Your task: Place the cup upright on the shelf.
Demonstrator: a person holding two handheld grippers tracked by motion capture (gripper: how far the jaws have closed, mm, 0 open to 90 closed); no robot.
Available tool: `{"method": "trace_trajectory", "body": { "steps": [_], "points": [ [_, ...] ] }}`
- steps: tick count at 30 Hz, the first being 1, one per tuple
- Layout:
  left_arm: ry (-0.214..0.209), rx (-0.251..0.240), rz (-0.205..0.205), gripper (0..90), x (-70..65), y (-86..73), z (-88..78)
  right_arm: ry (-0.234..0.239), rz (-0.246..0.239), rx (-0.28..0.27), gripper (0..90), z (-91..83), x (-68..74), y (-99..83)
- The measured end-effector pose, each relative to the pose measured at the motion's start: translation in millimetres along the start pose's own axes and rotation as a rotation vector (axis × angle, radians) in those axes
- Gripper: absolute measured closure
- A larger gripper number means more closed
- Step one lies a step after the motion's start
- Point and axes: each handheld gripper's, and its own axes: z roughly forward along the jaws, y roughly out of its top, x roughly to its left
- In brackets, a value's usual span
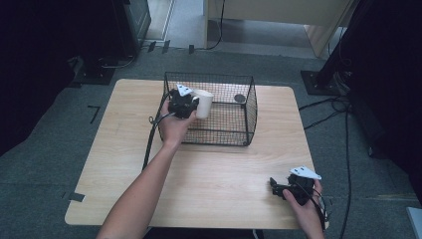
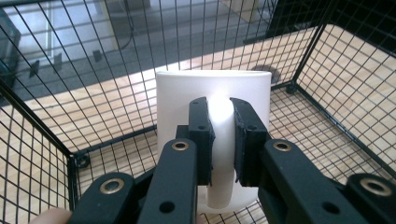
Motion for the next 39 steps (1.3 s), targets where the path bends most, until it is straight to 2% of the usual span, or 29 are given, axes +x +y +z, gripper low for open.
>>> {"method": "trace_trajectory", "body": {
  "steps": [6, 13, 19, 23, 27, 30, 39],
  "points": [
    [-0.009, 0.055, -0.011, 81.2, 0.9, 0.0, 3.7, 0.0, 0.0, 0.0, 0.9, 0.0, 0.0, 0.0],
    [-0.012, 0.107, 0.0, 80.9, 2.5, 1.6, 1.5, 0.0, 0.0, 0.0, 0.9, 0.0, 0.0, 0.0],
    [-0.015, 0.118, -0.022, 80.5, 7.6, 0.1, -2.9, 0.0, 0.0, 0.0, 0.9, 0.0, 0.0, 0.0],
    [-0.012, 0.115, -0.043, 76.6, 9.6, 0.3, -7.4, 0.0, 0.0, 0.0, 0.9, 0.0, 0.0, 0.0],
    [-0.005, 0.098, -0.035, 77.3, 10.0, 2.9, -15.4, 0.0, 0.0, 0.0, 0.9, 0.0, 0.0, 0.0],
    [0.0, 0.108, -0.014, 77.3, 10.3, 3.1, -18.1, 0.0, 0.0, 0.0, 0.9, 0.0, 0.0, 0.0],
    [-0.006, 0.096, -0.01, 77.1, 7.0, -2.3, -20.3, 0.0, 0.0, 0.0, 0.9, 0.0, 0.0, 0.0]
  ]
}}
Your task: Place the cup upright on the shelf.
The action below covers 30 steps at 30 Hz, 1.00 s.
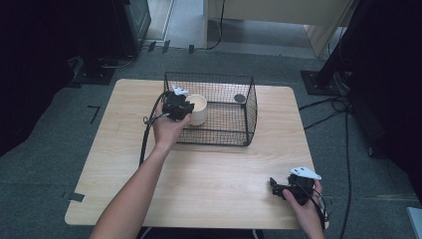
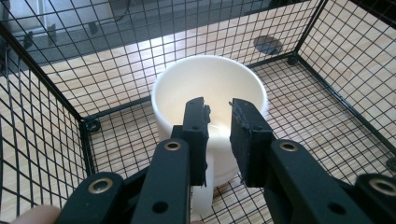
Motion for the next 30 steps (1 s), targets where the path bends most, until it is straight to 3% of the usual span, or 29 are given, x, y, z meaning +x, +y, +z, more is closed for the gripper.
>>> {"method": "trace_trajectory", "body": {
  "steps": [5, 12, 13, 18, 21, 22, 30],
  "points": [
    [-0.005, -0.034, 0.002, 72.6, -0.4, -1.4, -7.4, 0.0, -0.001, 0.0, 0.9, 0.0, 0.0, 0.0],
    [-0.016, -0.093, -0.042, 59.2, 4.6, -0.3, -21.9, 0.0, 0.0, 0.0, 0.8, 0.0, 0.0, 0.0],
    [-0.017, -0.103, -0.051, 47.3, 5.5, 0.1, -24.6, 0.0, 0.0, 0.0, 0.8, 0.0, 0.0, 0.0],
    [-0.04, -0.109, -0.076, 15.1, 5.7, 1.6, -36.6, 0.0, -0.001, 0.0, 0.9, 0.0, 0.0, 0.0],
    [-0.06, -0.121, -0.069, 2.8, 5.3, 0.0, -41.6, 0.0, 0.0, 0.0, 0.8, 0.1, 0.0, 0.0],
    [-0.089, -0.131, -0.058, 0.0, 5.8, -2.6, -47.0, 0.0, -0.001, 0.0, 0.8, 0.1, 0.0, 0.0],
    [-0.081, -0.173, -0.059, 0.0, 8.0, -14.3, -66.2, 0.0, 0.0, 0.0, 0.8, 0.0, 0.0, 0.0]
  ]
}}
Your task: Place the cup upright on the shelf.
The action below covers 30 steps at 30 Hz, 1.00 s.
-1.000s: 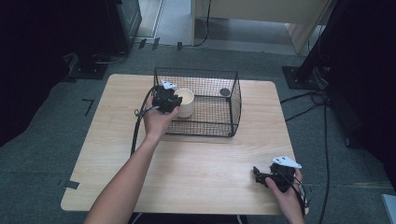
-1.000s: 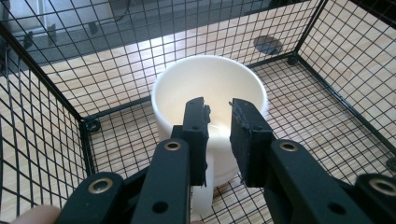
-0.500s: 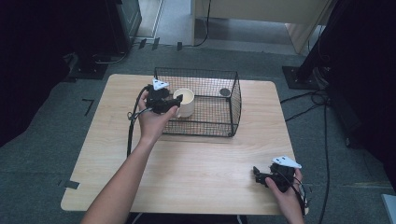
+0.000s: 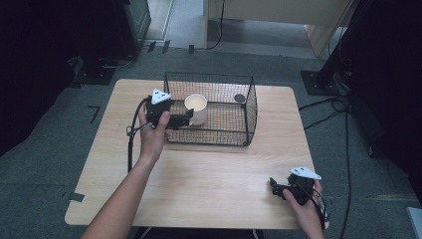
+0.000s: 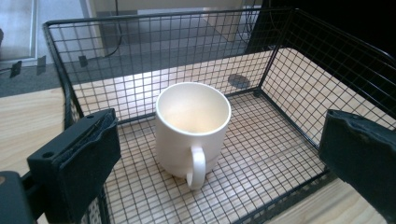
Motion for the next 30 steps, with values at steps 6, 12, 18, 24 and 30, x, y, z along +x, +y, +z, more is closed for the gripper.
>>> {"method": "trace_trajectory", "body": {
  "steps": [6, 12, 18, 24, 30],
  "points": [
    [0.007, -0.02, -0.005, 0.0, 7.9, -12.4, -20.5, 0.0, 0.0, 0.0, 0.8, 0.0, 0.0, 0.0],
    [0.025, -0.025, -0.013, 0.0, 19.4, -29.1, -36.0, 0.0, -0.001, 0.0, 0.8, 0.0, -0.1, 0.0],
    [0.038, -0.02, -0.03, 0.0, 30.1, -47.2, -47.7, 0.0, 0.001, 0.0, 0.9, 0.0, 0.1, 0.0],
    [0.053, -0.034, -0.03, 0.0, 37.3, -58.7, -61.8, 0.0, 0.0, 0.0, 0.8, 0.0, 0.0, 0.0],
    [0.075, -0.042, -0.027, 0.0, 44.8, -73.2, -79.7, 0.0, 0.0, 0.0, 0.8, 0.0, 0.0, 0.0]
  ]
}}
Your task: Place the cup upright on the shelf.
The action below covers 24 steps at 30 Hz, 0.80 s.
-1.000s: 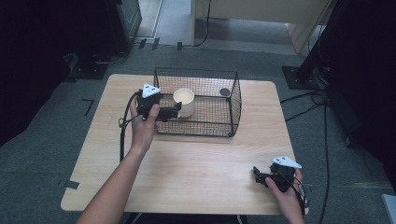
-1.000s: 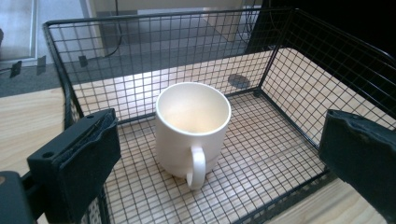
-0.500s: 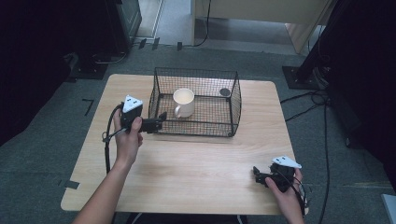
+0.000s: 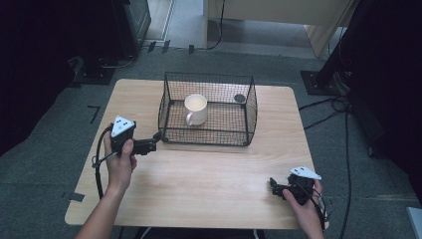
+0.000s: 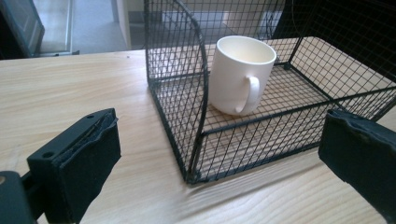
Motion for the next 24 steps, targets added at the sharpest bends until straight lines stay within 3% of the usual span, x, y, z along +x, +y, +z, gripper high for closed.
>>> {"method": "trace_trajectory", "body": {
  "steps": [12, 24],
  "points": [
    [0.02, 0.029, -0.004, 0.0, 11.4, -32.8, -9.1, 0.0, 0.0, 0.001, 0.9, -0.1, 0.0, 0.0],
    [0.051, 0.047, 0.003, 0.0, 21.8, -52.6, -22.5, 0.0, 0.0, 0.001, 0.9, -0.1, 0.1, 0.0]
  ]
}}
